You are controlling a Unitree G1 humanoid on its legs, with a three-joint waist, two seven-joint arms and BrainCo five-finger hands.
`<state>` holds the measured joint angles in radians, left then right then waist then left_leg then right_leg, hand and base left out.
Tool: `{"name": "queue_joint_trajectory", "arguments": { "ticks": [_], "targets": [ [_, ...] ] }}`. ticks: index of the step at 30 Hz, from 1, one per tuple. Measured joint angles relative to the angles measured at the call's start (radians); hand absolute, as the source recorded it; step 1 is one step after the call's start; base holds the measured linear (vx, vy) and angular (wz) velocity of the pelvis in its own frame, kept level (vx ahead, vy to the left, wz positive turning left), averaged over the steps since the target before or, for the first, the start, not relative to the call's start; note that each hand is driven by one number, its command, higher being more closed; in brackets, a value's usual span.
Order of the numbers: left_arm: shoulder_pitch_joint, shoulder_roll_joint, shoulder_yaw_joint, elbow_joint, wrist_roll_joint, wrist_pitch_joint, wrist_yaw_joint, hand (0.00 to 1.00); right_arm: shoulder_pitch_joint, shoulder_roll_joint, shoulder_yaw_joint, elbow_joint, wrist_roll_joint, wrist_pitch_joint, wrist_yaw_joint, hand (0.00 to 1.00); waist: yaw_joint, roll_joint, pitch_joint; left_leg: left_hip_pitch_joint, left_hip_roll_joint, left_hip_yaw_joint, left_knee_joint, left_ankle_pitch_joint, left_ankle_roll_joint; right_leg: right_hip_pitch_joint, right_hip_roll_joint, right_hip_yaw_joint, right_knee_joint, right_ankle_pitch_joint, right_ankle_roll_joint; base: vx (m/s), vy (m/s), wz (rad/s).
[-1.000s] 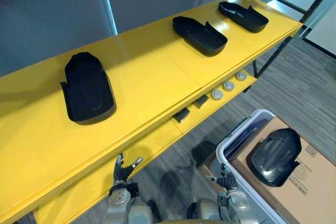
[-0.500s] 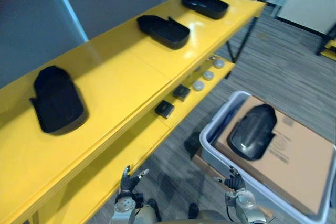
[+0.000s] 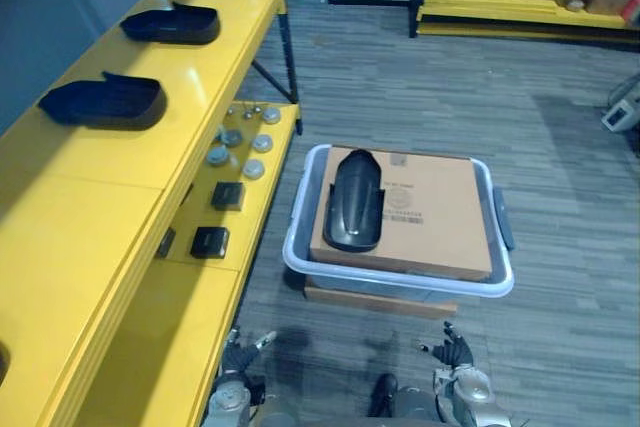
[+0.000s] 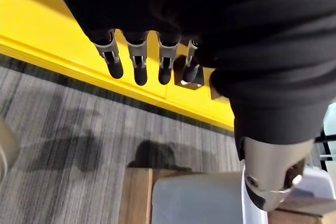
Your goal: Walk over and take plastic housings, then place them on the shelf
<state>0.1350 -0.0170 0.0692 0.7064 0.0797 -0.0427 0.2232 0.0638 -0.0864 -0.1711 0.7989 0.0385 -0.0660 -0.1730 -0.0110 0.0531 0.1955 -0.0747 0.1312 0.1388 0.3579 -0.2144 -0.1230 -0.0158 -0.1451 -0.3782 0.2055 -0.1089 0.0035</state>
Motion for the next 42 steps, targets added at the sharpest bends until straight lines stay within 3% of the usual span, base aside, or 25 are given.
{"name": "queue_joint_trajectory", "arguments": {
  "ticks": [1,2,4,10,17,24,29,33,38,42],
  "targets": [
    [0.0,0.002,0.001,-0.001,0.0,0.0,0.001,0.0,-0.003,-0.001,-0.008,0.0,-0.001,0.0,-0.01,0.0,0.006,0.018,0.002,-0.012,-0.028,-0.042,-0.045,0.023,0.043,0.002,0.009,0.023,0.015,-0.004,0.024,0.12,0.165,-0.74],
    [0.0,0.009,0.001,0.002,0.0,0.002,0.001,0.0,-0.006,0.0,-0.011,0.003,0.0,0.001,-0.015,0.0,0.013,0.017,0.003,-0.003,-0.028,-0.035,-0.03,0.019,0.078,-0.004,0.009,0.047,0.034,-0.009,0.036,0.11,0.137,-0.65],
    [0.0,0.022,0.001,0.002,0.0,0.002,0.001,0.0,-0.006,0.017,-0.01,0.001,0.0,0.0,-0.019,0.0,0.015,0.005,-0.003,0.015,-0.044,-0.01,-0.026,-0.001,0.09,-0.006,0.002,0.079,0.035,-0.009,0.061,0.13,0.116,-0.36],
    [-0.001,0.035,0.0,0.002,-0.005,0.002,0.001,0.0,0.004,0.028,-0.047,-0.002,0.042,0.0,-0.019,0.0,0.021,-0.026,-0.014,0.068,-0.1,-0.009,-0.076,0.009,0.113,0.057,-0.034,0.085,-0.051,0.019,0.098,0.11,0.107,-0.02],
    [0.029,0.046,0.007,0.002,-0.008,0.002,0.001,0.0,0.016,0.039,-0.189,-0.085,0.085,-0.005,-0.033,0.0,0.023,-0.044,-0.033,0.114,-0.116,-0.024,-0.167,0.031,0.13,0.101,-0.03,0.08,-0.124,0.046,0.096,0.07,0.025,0.07],
    [0.093,0.041,0.059,-0.008,-0.007,0.008,-0.002,0.0,0.045,0.032,-0.332,-0.421,0.087,-0.005,-0.108,0.0,0.023,-0.084,-0.059,0.153,-0.122,-0.009,-0.253,0.066,0.13,0.101,-0.03,0.089,-0.143,0.067,0.093,0.01,0.019,-0.05],
    [0.097,0.04,0.059,-0.01,-0.002,0.008,-0.002,0.0,0.004,0.015,-0.31,-0.665,0.034,-0.037,-0.157,0.0,0.023,-0.106,-0.074,0.149,-0.141,-0.021,-0.29,0.095,0.137,0.098,-0.04,0.085,-0.173,0.079,0.111,-0.05,0.019,0.05],
    [0.107,0.042,0.057,-0.009,0.001,0.006,-0.003,0.0,-0.043,-0.006,-0.206,-0.729,-0.036,-0.045,-0.153,0.0,0.024,-0.106,-0.074,0.137,-0.15,-0.04,-0.295,0.108,0.136,0.095,-0.038,0.076,-0.18,0.088,0.108,-0.07,0.001,0.1],
    [0.103,0.042,0.057,-0.009,0.002,-0.007,-0.004,0.0,-0.096,-0.006,-0.108,-0.719,-0.151,-0.038,-0.116,0.0,0.028,-0.103,-0.071,0.105,-0.152,-0.065,-0.322,0.138,0.138,0.074,-0.031,0.057,-0.211,0.115,0.1,-0.06,-0.017,0.11],
    [0.1,0.043,0.053,-0.009,0.003,-0.008,-0.004,0.0,-0.165,-0.012,-0.049,-0.558,-0.26,0.0,-0.109,0.0,0.032,-0.097,-0.061,0.084,-0.154,-0.082,-0.321,0.143,0.14,0.06,-0.031,0.045,-0.211,0.116,0.098,-0.02,0.002,0.11]
  ]
}}
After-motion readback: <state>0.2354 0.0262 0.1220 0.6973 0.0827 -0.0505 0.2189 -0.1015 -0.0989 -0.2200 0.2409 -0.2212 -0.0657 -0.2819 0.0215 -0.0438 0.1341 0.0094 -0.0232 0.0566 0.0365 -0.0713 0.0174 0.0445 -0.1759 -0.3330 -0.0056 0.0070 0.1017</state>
